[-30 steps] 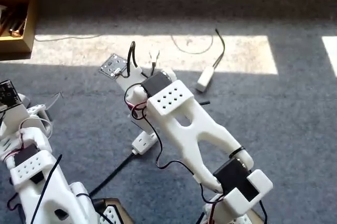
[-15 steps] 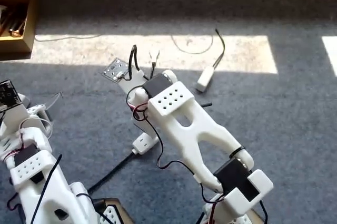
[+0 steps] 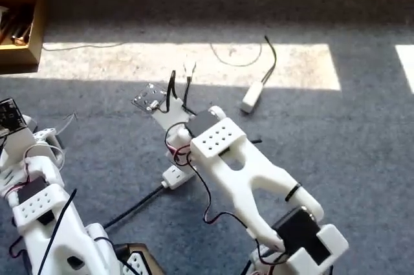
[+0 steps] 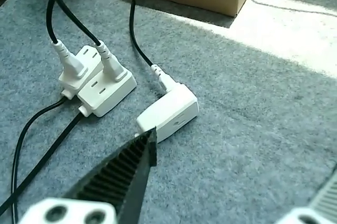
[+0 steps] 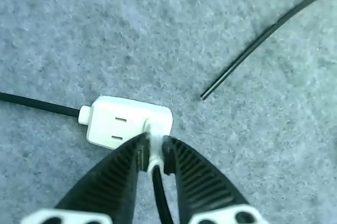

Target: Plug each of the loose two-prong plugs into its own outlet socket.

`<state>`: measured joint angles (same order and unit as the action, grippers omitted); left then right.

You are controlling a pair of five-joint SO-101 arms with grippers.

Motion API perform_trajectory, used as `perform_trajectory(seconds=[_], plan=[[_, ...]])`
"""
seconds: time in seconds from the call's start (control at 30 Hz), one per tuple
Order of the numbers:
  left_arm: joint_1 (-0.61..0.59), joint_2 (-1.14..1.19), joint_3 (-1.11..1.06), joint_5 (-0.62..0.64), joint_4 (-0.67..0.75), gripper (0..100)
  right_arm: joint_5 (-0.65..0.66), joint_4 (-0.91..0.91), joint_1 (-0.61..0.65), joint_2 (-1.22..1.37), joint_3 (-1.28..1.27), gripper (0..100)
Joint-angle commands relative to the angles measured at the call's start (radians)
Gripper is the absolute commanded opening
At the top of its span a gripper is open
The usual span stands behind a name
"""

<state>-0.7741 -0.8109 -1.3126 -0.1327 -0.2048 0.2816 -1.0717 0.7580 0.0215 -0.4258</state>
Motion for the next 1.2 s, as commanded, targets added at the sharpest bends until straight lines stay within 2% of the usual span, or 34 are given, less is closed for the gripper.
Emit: perform_trajectory(seconds=[0.0,0.27,0.37,0.47,0.6,0.77,0.83,0.9,1.07,1.17], plan=[[0.022,0.002,0.007,-0.051,0.015,47,-0.005,0.056,-0.010,0.013,-0.117,0.6],[0.045,-0.018,0.008,-0.066,0.015,47,-0.005,-0.008,-0.002,0.004,-0.108,1.0],[0.050,-0.076,0.008,-0.066,-0.017,47,-0.005,-0.087,-0.001,0.001,-0.025,8.1],[0.074,-0.133,0.058,-0.066,-0.183,47,-0.006,-0.208,0.010,0.001,0.136,21.4],[0.174,-0.147,0.143,-0.060,-0.417,47,-0.008,-0.371,0.051,0.002,0.432,35.4],[0.367,-0.110,0.254,-0.069,-0.649,47,-0.107,-0.584,0.053,0.005,0.934,38.2],[0.440,-0.088,0.335,-0.121,-0.776,47,-0.135,-0.700,0.016,0.002,1.110,38.2],[0.509,-0.061,0.426,-0.158,-0.922,45,-0.144,-0.697,-0.082,-0.025,1.142,38.2],[0.765,0.008,0.545,-0.450,-1.209,41,-0.143,-0.673,-0.406,-0.085,0.846,38.2],[0.881,0.024,0.567,-0.451,-1.237,41,-0.129,-0.519,-0.562,-0.156,0.613,38.2]])
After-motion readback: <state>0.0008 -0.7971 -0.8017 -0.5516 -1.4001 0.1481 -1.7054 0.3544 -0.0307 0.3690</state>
